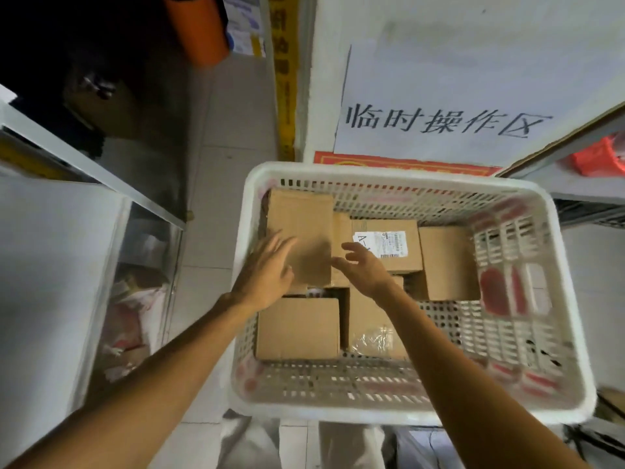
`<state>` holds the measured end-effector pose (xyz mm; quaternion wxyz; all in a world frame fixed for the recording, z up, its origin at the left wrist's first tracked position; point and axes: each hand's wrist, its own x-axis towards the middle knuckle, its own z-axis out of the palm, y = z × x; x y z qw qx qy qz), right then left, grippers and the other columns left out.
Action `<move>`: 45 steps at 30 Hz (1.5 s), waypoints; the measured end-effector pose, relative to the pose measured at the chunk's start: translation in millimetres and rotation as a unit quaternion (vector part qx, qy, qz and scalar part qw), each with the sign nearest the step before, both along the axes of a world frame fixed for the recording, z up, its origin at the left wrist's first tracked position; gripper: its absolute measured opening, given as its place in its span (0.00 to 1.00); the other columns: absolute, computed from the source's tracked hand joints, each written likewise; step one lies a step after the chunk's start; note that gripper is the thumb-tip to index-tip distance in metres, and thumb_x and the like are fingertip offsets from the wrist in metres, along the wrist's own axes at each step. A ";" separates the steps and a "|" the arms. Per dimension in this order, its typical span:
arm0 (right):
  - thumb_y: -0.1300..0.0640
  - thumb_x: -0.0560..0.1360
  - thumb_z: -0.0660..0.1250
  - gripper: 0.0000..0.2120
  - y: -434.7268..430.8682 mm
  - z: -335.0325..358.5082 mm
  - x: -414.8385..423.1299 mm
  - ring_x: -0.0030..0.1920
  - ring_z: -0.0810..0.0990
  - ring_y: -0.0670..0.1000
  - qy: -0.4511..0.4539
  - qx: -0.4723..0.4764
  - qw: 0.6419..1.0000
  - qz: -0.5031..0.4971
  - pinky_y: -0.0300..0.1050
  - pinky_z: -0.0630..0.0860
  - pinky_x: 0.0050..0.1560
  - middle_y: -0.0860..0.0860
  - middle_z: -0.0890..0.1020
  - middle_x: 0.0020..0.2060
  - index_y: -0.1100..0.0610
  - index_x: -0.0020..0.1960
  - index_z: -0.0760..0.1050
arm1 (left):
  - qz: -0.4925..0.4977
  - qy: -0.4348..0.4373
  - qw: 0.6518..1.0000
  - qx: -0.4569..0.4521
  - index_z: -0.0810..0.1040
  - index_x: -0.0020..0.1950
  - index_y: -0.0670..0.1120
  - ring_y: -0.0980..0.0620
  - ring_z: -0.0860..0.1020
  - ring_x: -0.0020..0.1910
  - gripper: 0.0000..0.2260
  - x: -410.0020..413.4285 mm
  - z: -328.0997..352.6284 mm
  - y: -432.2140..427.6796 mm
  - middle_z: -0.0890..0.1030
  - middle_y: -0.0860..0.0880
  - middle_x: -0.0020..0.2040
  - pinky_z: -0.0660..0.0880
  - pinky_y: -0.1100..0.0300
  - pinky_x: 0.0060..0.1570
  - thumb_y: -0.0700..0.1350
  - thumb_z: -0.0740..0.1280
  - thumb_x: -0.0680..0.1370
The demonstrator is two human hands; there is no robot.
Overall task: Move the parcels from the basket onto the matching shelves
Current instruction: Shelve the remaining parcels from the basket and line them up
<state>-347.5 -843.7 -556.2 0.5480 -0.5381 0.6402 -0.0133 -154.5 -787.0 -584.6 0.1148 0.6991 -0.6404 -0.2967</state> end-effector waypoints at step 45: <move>0.55 0.74 0.71 0.21 51.3 70.3 -90.7 0.46 0.82 0.48 -0.275 -0.069 0.929 -0.239 0.42 0.78 0.39 0.48 0.81 0.53 0.53 0.66 0.71 | 0.139 0.454 0.870 0.135 0.55 0.72 0.60 0.54 0.60 0.70 0.37 -62.6 87.7 -17.7 0.62 0.56 0.70 0.60 0.57 0.66 0.54 0.71 0.68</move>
